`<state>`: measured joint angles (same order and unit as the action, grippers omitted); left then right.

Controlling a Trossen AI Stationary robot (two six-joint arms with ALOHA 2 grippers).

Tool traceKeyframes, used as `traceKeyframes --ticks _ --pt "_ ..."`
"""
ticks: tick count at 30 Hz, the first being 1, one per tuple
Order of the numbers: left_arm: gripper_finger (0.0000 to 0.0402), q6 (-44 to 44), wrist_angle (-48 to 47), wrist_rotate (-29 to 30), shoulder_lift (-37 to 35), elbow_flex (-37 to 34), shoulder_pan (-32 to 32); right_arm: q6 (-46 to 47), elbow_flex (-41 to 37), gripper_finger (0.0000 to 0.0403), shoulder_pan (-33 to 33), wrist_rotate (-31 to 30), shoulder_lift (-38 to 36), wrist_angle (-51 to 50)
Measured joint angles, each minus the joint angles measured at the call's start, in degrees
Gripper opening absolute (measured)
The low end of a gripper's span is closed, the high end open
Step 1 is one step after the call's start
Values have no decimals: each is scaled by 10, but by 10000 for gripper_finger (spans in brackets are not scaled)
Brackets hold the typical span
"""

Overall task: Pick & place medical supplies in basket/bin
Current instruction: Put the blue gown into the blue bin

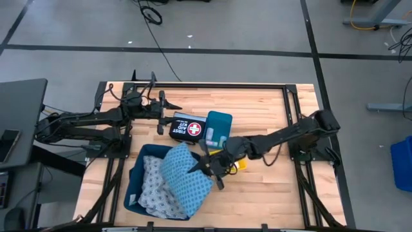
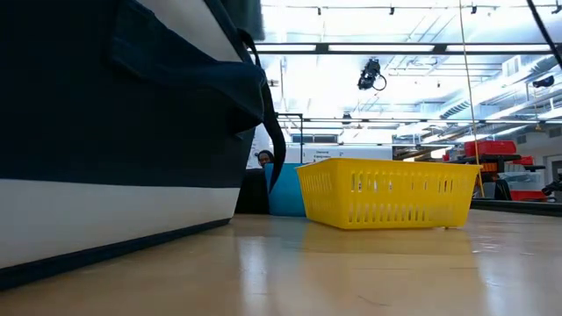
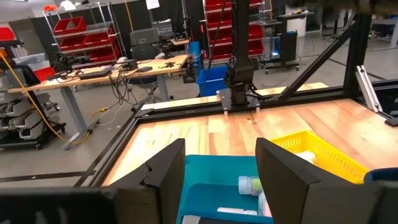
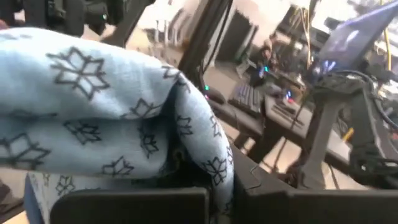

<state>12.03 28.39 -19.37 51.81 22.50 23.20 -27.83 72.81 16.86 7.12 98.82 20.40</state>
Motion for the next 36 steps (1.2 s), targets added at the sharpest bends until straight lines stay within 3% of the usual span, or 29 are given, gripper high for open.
traceKeyframes --ticks 6,11,14,17,25,36 --pt "183 0 -2 1 0 0 0 28 -38 10 -37 56 55 138" --pt "183 -1 17 -5 0 0 -1 50 -37 10 -59 59 91 134" --pt "183 -18 47 -50 -6 0 -7 65 -37 10 -67 58 101 136" --pt "183 -53 69 -93 -8 0 -27 84 -37 10 -75 38 101 135" --pt "161 -79 69 -74 3 0 -147 93 -37 11 -92 -41 101 123" --pt "138 -45 40 -30 52 1 -275 58 -37 114 -85 -54 101 118"
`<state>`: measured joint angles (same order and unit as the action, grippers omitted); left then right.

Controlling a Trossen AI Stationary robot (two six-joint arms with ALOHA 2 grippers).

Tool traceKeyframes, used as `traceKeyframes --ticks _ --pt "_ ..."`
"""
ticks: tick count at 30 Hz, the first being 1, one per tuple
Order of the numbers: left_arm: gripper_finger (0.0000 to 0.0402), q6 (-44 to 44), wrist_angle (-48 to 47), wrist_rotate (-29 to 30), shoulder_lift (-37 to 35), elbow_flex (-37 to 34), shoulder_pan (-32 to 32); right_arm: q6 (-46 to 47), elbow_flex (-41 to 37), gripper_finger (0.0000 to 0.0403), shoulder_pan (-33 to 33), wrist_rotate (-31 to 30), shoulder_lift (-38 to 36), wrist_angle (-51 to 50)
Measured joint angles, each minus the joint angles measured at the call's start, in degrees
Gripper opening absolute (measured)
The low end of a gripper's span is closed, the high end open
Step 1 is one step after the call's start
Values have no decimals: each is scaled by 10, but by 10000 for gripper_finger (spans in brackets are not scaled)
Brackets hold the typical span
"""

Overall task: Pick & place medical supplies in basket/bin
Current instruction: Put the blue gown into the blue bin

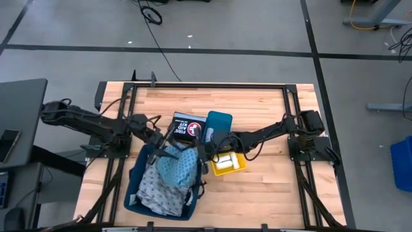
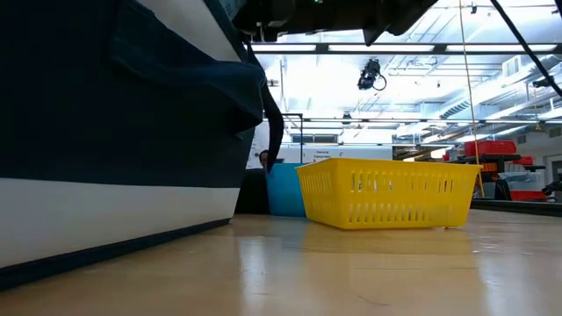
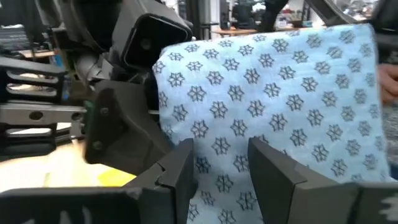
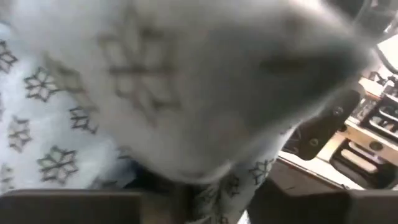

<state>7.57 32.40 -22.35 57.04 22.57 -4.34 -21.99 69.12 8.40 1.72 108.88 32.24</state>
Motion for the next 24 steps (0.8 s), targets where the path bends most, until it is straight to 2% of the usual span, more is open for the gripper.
traceKeyframes --ticks 5,8,12,20,24 --pt "138 6 -11 0 11 1 -29 -30 0 185 16 -8 -4 -14" --pt "138 6 -31 -1 13 -1 -46 -38 0 225 25 -36 -22 -18" --pt "138 10 -58 0 12 0 -70 -40 0 262 39 -87 -53 -81" --pt "138 1 -70 37 52 0 -117 4 0 274 57 -135 -128 -212" --pt "138 -2 -49 58 98 0 -129 46 -2 274 54 -92 -151 -255"
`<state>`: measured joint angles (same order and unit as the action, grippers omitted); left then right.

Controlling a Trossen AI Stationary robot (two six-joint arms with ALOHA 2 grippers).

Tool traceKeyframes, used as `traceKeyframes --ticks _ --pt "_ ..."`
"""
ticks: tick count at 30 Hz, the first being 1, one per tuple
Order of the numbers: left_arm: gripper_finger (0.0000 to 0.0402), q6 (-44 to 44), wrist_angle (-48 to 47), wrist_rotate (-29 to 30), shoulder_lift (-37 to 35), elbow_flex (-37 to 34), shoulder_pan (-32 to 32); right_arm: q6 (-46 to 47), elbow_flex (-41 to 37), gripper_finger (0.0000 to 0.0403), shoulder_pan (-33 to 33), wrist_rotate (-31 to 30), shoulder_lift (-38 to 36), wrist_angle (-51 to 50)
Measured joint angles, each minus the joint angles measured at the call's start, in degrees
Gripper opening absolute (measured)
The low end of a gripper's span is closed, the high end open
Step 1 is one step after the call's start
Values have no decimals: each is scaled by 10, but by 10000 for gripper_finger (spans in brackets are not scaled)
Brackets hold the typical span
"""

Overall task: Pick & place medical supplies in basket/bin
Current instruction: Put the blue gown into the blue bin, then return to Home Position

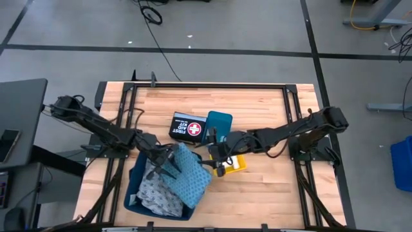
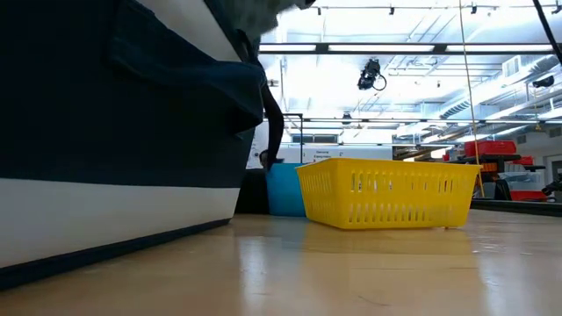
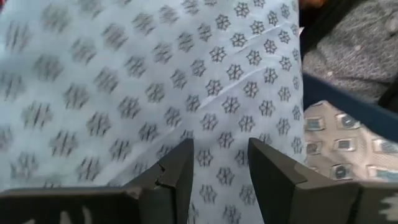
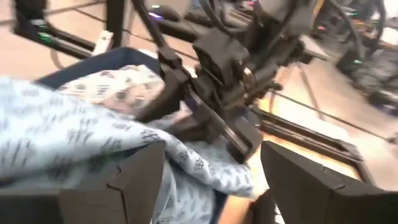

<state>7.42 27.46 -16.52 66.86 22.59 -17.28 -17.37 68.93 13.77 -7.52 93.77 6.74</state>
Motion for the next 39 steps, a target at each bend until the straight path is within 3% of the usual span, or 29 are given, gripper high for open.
traceKeyframes --ticks 4,8,11,18,22,27,32,39 --pt "138 -1 36 6 47 0 0 19 -13 274 -6 54 -14 19" --pt "138 -1 57 15 75 0 0 18 -53 274 -6 58 -41 106" --pt "138 -1 62 16 81 0 0 11 -128 274 -8 42 -70 242" --pt "138 18 130 20 81 0 0 6 -376 274 -28 14 -105 678" --pt "138 40 197 61 81 0 0 6 -483 274 -30 -39 -106 808" --pt "138 62 248 101 81 -1 11 33 -554 274 -31 -76 -120 834" --pt "138 66 263 130 64 -7 37 50 -575 274 -31 -77 -125 834" --pt "138 47 449 216 16 -117 90 46 -581 274 -30 -75 -125 833"
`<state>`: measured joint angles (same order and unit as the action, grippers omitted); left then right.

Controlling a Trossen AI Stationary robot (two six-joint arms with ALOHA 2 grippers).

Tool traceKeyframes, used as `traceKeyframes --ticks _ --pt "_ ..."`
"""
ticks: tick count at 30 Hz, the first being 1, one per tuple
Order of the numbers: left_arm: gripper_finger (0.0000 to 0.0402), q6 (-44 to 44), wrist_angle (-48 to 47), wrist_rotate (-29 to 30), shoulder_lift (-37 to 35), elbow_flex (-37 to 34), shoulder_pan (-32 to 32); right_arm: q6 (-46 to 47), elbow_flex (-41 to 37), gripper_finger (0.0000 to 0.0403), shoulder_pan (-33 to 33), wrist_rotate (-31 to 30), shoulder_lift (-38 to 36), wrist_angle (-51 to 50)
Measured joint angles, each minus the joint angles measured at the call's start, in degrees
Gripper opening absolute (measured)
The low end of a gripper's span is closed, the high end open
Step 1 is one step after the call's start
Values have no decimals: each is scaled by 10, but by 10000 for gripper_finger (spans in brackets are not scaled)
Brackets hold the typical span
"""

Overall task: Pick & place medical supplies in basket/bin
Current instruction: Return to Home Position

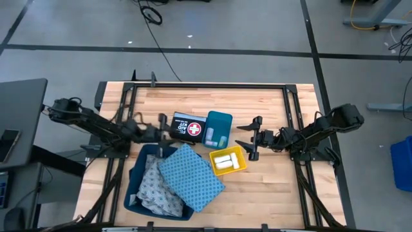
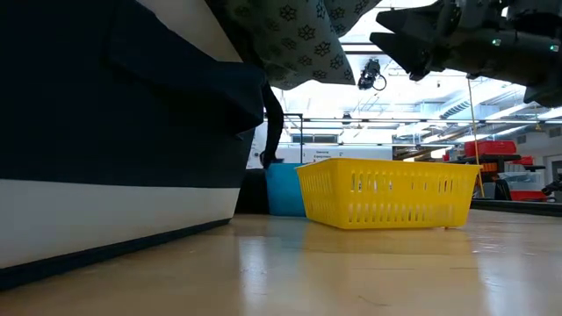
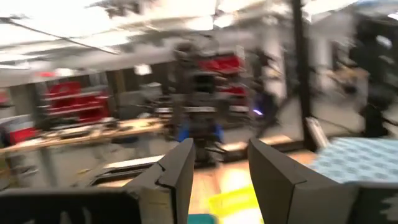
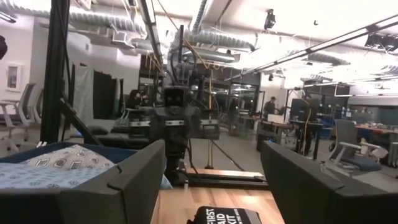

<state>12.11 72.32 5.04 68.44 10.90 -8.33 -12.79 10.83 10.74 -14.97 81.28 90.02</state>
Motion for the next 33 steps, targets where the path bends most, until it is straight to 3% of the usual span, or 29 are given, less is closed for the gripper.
traceKeyframes --ticks 6,15,22,28,33 --pt "138 -61 122 21 -25 -105 61 -19 0 274 0 -3 0 0" --pt "138 -103 -57 19 -45 -102 119 -87 0 274 0 -52 -1 -54" --pt "138 -132 -129 -9 -47 -99 165 -93 0 274 -27 -78 -1 -150" --pt "138 -131 -148 -52 -47 -99 199 -1 0 274 -114 92 -1 -236" --pt "138 -129 -158 -67 -47 -99 221 10 0 274 -187 201 -1 -245"
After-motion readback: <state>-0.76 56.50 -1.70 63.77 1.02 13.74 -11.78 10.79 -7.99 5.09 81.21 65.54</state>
